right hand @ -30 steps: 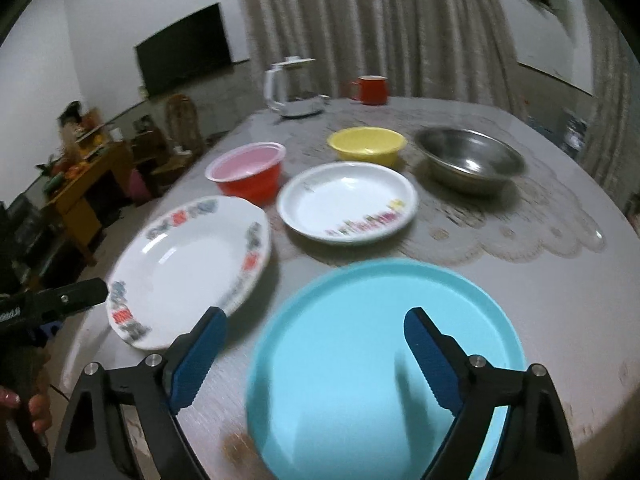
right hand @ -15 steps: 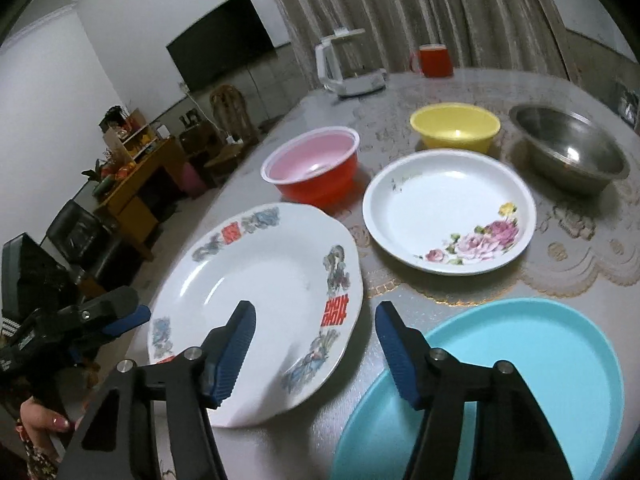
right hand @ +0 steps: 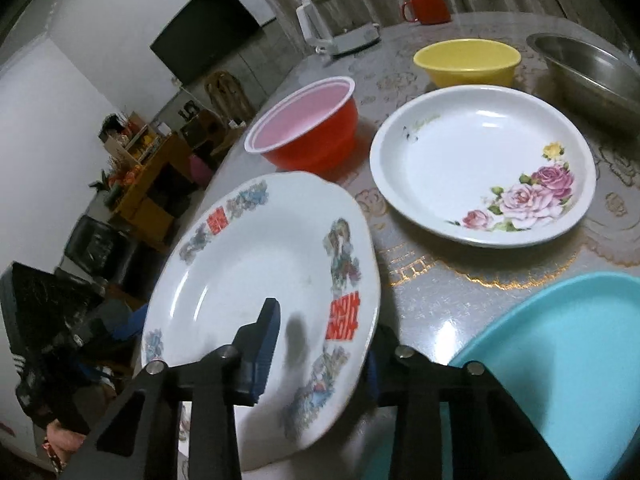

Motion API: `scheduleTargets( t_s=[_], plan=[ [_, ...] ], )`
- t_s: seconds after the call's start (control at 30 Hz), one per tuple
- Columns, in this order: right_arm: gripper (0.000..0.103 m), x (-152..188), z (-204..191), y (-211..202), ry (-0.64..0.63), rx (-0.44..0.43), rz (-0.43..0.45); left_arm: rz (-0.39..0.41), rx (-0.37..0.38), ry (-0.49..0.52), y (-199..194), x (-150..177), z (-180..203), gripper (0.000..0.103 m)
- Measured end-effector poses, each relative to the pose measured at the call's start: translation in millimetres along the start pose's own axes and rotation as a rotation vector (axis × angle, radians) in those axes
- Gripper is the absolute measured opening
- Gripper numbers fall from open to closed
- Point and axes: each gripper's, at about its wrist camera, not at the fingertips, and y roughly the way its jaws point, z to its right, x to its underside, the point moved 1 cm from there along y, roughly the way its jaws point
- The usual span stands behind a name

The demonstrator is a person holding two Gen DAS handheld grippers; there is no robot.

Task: Organize plates and bowls
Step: 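Grasp the rim of the large red-character white plate with the right tool, then carry the large white plate over the blue plate and lower it onto it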

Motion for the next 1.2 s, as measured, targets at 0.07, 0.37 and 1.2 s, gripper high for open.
scheduleTargets(
  t_s=[0.07,0.37,1.2],
  plan=[
    [0.036,-1.4,1.3,0.2,0.007,-0.013,0.003,-0.019,0.034,-0.002,4.4,-1.0,0.2,0.086],
    [0.036,-0.9,1.7,1.9,-0.004,-0.038,0.007,-0.114,0.071,0.030,26.3,-0.5,-0.1,0.072],
    [0.024,10.2,-18.5,-10.0,-0.185,0.058,0.037,-0.070,-0.109,0.357,20.4,21.8,38.1,0.072]
  ],
)
